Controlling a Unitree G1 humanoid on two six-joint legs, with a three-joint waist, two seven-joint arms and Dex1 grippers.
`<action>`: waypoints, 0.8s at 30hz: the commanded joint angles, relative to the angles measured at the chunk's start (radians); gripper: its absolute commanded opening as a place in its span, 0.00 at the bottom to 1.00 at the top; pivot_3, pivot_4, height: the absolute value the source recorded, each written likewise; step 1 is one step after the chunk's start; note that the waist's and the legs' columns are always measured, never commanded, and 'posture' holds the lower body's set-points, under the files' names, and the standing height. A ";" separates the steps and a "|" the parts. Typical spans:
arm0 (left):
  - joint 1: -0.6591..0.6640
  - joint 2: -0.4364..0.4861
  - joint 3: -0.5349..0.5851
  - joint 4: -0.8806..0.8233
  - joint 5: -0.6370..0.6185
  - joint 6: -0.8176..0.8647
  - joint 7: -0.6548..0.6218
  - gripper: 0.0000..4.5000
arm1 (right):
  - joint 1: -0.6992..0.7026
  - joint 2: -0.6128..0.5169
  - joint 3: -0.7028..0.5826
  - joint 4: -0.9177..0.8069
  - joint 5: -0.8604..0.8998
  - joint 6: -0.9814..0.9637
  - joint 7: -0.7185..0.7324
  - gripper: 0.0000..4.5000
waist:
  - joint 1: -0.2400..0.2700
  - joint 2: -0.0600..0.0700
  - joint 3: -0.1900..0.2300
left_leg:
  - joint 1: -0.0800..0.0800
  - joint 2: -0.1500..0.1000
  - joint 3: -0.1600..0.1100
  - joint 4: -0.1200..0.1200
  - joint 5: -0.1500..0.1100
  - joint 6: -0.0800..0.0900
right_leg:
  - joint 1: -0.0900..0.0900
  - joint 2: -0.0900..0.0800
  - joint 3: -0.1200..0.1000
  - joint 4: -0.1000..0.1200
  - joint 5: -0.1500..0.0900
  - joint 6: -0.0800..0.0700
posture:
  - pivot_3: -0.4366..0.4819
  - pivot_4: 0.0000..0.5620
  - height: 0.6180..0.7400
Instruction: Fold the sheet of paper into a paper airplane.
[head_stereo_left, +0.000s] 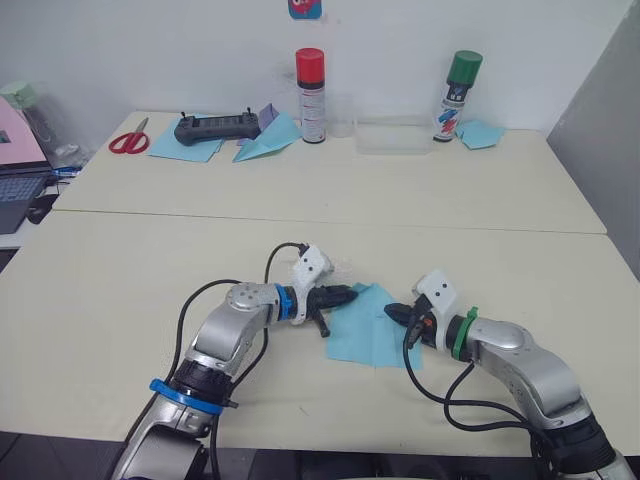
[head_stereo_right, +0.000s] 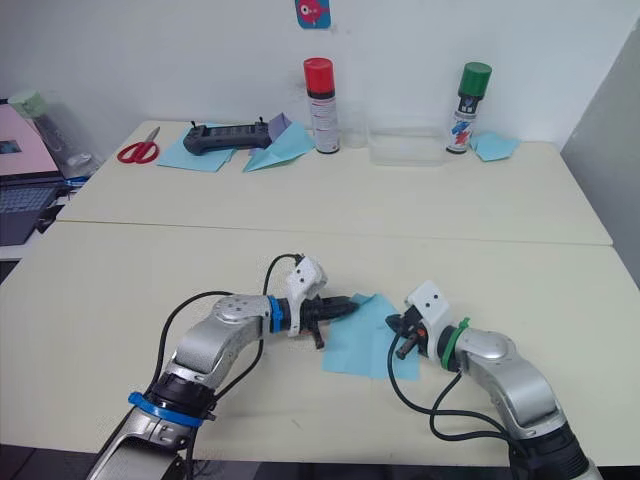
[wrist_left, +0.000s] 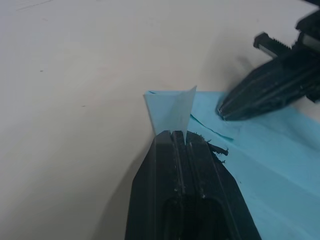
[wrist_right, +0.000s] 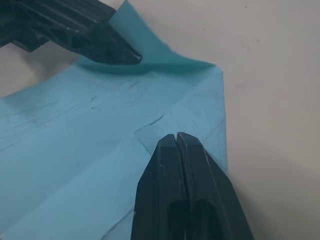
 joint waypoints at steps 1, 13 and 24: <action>-0.018 0.016 -0.052 -0.046 0.040 -0.051 -0.036 0.01 | 0.002 -0.002 -0.004 0.011 -0.008 0.015 -0.008 0.00 | 0.000 0.000 0.000 | 0.000 0.000 0.000 0.000 0.000 0.000 | 0.000 0.000 0.000 0.000 0.000 0.000 | 0.48 0.27 1.00; -0.086 0.069 -0.168 0.018 0.198 -0.165 -0.114 0.01 | 0.001 0.014 -0.007 0.007 -0.005 0.024 -0.017 0.00 | 0.001 0.000 0.000 | 0.000 0.000 0.000 -0.001 0.000 0.000 | 0.000 0.000 0.000 0.000 -0.001 -0.001 | 0.48 0.27 1.00; -0.154 0.094 -0.215 0.078 0.288 -0.237 -0.178 0.01 | -0.091 0.135 -0.100 0.067 0.052 0.026 -0.068 0.00 | 0.000 0.002 0.002 | 0.000 0.000 0.000 -0.001 0.000 0.000 | 0.000 0.000 0.000 0.000 -0.001 -0.002 | 0.48 0.27 1.00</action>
